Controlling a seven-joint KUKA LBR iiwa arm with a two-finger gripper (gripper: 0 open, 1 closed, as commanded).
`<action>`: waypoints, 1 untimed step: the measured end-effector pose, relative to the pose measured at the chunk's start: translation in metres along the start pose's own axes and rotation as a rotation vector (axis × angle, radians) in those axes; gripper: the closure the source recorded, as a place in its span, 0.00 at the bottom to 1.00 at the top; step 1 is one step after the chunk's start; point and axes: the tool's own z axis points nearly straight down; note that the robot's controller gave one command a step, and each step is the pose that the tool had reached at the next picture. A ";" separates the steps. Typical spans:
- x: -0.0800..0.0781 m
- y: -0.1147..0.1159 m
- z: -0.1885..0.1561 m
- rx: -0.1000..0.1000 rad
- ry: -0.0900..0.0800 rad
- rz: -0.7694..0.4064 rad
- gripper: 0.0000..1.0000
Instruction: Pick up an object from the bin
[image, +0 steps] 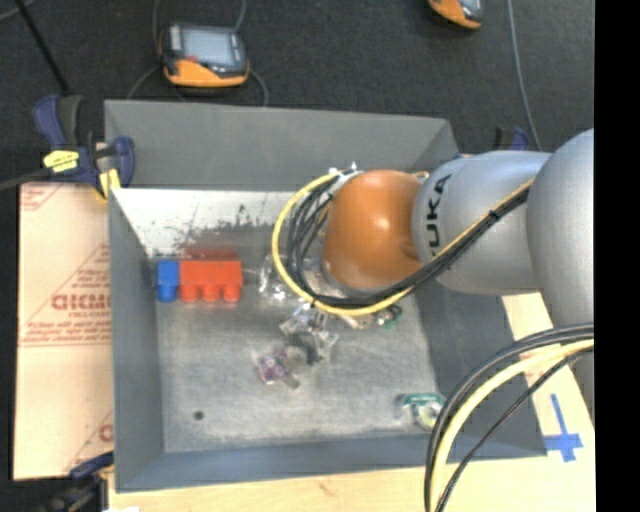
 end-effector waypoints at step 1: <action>-0.009 0.005 -0.147 0.008 -0.004 0.004 1.00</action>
Offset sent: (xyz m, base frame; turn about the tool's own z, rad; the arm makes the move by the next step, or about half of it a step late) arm -0.0007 0.0096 0.1411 -0.0040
